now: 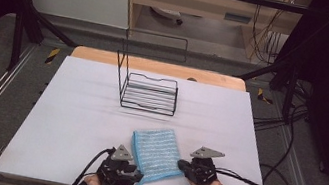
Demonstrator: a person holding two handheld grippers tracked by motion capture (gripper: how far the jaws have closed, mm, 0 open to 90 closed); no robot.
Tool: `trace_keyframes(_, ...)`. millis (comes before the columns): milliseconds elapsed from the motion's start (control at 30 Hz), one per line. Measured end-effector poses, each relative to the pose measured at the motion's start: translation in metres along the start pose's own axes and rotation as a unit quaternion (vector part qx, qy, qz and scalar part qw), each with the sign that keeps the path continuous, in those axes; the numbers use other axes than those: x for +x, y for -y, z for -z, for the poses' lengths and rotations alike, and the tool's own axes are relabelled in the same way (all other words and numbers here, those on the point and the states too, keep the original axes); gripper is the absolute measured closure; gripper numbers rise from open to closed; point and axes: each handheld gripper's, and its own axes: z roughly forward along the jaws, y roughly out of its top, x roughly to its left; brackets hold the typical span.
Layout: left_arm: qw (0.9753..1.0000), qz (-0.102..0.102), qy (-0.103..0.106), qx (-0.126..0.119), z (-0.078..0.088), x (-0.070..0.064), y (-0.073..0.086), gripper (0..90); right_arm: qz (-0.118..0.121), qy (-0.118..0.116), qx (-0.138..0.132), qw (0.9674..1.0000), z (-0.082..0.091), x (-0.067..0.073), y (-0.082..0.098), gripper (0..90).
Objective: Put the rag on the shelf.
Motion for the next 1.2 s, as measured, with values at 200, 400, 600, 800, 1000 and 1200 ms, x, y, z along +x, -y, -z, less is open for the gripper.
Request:
trace_keyframes(200,0.9998,0.001,-0.020,0.003,-0.020,-0.003,-0.004,57.8,-0.001,-0.006,-0.001,1.0000,0.000,0.000,0.000,85.3)
trace_keyframes(400,0.9995,0.013,-0.028,-0.011,-0.026,0.001,-0.006,58.8,-0.003,-0.010,-0.002,0.9999,0.000,0.001,-0.001,82.3)
trace_keyframes(600,0.9989,0.027,-0.036,-0.007,-0.027,-0.003,-0.007,65.3,-0.006,-0.015,-0.005,0.9998,0.002,0.002,0.000,80.0)
trace_keyframes(800,0.9987,0.017,-0.047,-0.007,-0.031,-0.008,-0.008,75.8,-0.005,-0.010,-0.007,0.9999,0.003,0.001,-0.001,71.4)
trace_keyframes(1000,0.9995,0.007,-0.032,-0.004,-0.033,-0.005,-0.010,84.4,-0.010,-0.007,-0.026,0.9996,0.007,0.000,-0.003,57.8)
trace_keyframes(1200,0.9999,-0.003,-0.012,-0.004,-0.032,0.002,-0.012,86.2,-0.005,-0.005,-0.050,0.9987,0.010,-0.001,-0.005,37.7)
